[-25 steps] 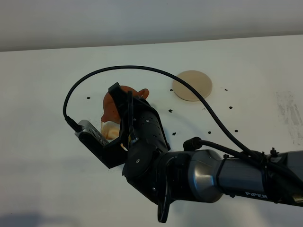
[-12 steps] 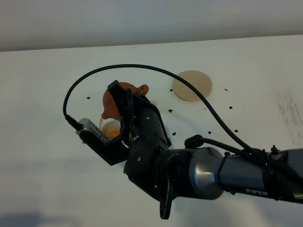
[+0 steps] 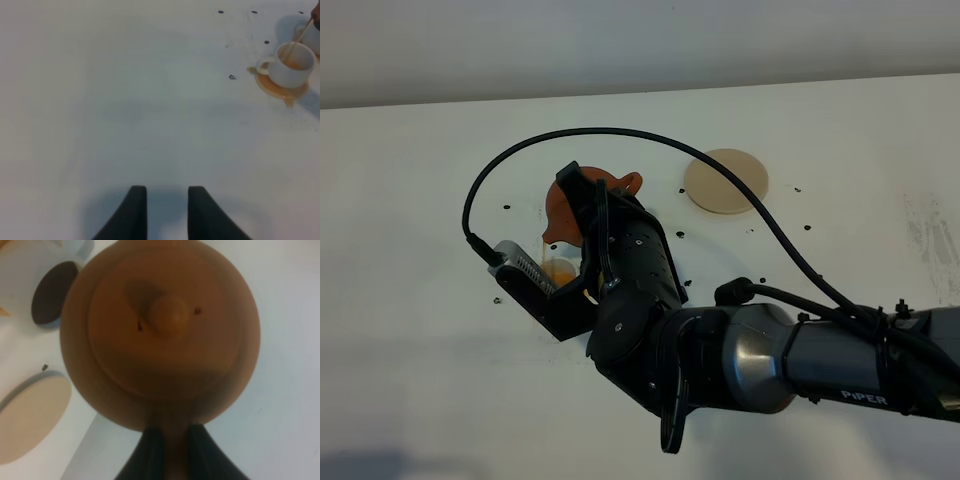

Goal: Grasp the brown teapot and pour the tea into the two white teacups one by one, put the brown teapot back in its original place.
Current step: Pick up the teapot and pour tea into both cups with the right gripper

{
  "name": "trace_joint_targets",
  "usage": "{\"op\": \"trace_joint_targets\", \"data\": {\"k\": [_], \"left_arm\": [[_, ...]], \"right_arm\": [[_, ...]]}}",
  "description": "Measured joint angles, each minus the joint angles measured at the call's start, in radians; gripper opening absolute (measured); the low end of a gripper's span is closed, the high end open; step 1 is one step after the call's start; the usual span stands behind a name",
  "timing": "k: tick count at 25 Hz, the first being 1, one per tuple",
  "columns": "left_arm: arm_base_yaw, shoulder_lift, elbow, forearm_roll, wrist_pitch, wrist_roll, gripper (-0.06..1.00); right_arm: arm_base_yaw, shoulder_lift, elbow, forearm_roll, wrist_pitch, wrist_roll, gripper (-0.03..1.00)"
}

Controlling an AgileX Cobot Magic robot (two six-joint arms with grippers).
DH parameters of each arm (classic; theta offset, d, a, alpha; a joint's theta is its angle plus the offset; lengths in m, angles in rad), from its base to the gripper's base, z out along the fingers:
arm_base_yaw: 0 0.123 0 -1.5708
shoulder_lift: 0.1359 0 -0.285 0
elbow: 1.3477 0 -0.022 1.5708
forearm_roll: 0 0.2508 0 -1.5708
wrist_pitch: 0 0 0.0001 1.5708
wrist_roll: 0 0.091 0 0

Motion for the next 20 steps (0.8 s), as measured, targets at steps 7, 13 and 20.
{"op": "trace_joint_targets", "data": {"k": [7,13,20], "left_arm": [[0.000,0.000,0.000,0.000,0.000,0.000,0.22],[0.000,0.000,0.000,0.000,0.000,0.000,0.22],[0.000,0.000,0.000,0.000,0.000,0.000,0.22]], "right_arm": [[0.000,0.000,0.000,-0.004,-0.001,-0.038,0.09],[0.000,0.000,0.000,-0.011,-0.001,-0.043,0.09],[0.000,0.000,0.000,-0.026,-0.001,-0.062,0.09]]}}
